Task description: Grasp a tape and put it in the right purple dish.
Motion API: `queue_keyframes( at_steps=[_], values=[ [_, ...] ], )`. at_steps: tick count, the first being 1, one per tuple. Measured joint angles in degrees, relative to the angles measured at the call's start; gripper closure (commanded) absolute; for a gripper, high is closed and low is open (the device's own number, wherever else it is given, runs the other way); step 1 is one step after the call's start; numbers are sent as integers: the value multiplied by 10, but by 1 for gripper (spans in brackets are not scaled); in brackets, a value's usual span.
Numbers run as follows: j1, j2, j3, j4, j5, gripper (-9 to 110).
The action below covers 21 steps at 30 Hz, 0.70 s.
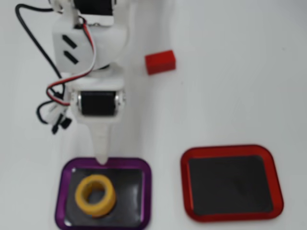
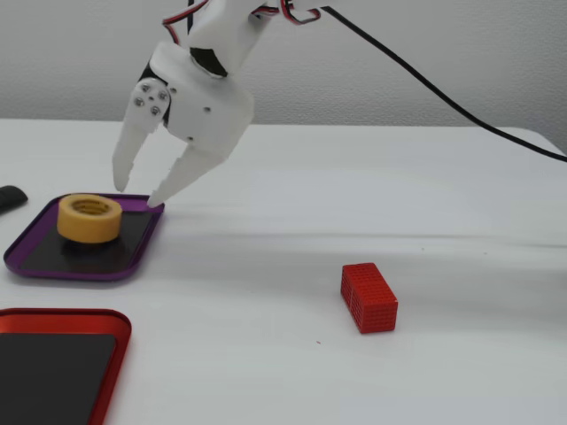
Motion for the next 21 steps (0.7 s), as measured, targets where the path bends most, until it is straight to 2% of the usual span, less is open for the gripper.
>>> queue_keyframes(
  at_steps=[6,10,21],
  values=[
    [0,0,-9,50,1,90],
    [0,30,-39,141,6,90],
    [-1,337,-57,408,108,90]
  ],
)
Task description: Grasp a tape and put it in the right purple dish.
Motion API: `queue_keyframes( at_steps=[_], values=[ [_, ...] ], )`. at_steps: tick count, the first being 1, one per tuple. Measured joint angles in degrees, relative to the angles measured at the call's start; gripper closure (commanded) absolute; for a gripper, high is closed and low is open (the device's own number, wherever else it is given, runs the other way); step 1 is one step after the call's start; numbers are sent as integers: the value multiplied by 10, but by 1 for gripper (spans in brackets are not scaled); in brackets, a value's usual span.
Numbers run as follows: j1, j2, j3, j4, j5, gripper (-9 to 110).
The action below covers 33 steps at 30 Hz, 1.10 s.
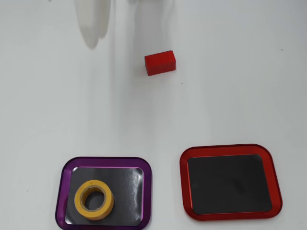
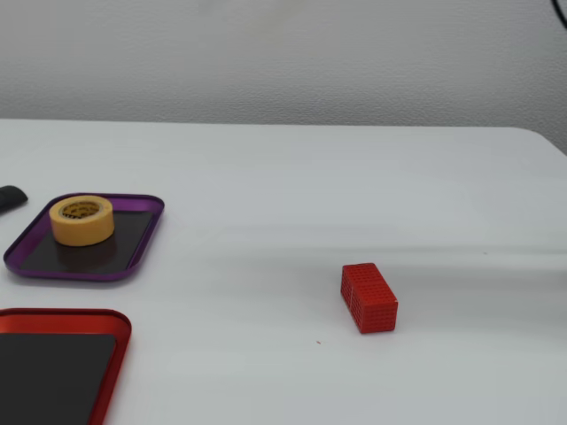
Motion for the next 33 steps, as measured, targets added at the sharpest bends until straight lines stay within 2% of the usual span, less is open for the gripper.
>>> queue_keyframes(
  at_steps=[5,11,15,25,30,33],
  values=[
    [-1,134,104,62,28,90],
    [-15,316,315,62,29,90],
    [-31,449,470,19,29,90],
    [-33,779,902,-206,34,90],
    [-32,933,1072,-228,40,90],
    [-33,948,1128,-230,37,90]
  ],
)
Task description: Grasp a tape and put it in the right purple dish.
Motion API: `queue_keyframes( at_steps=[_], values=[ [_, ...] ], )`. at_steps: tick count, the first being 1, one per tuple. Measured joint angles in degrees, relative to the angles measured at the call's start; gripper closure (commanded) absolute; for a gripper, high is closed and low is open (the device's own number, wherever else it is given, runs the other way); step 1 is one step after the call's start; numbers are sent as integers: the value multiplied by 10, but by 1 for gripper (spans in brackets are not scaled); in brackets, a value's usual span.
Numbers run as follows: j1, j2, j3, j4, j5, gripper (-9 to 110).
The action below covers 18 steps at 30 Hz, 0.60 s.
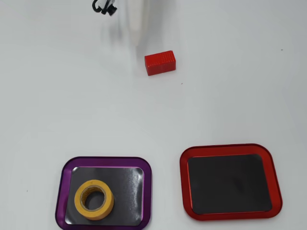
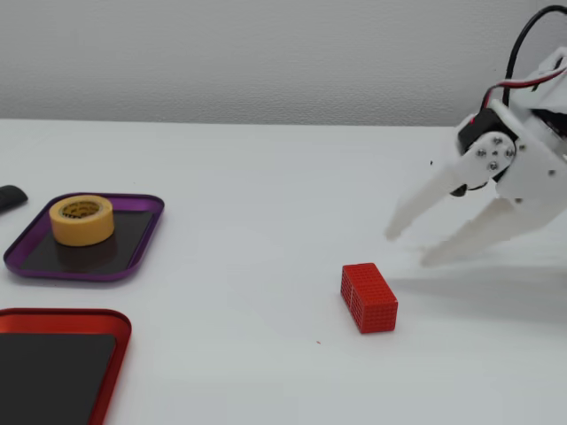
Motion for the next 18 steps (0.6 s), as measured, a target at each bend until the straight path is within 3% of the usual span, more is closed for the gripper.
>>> queue_keyframes(
  at_steps=[4,8,18],
  values=[
    [-3,0,33,5,5,92],
    [-4,0,37,62,62,103],
    [0,0,37,91,85,102]
  ],
)
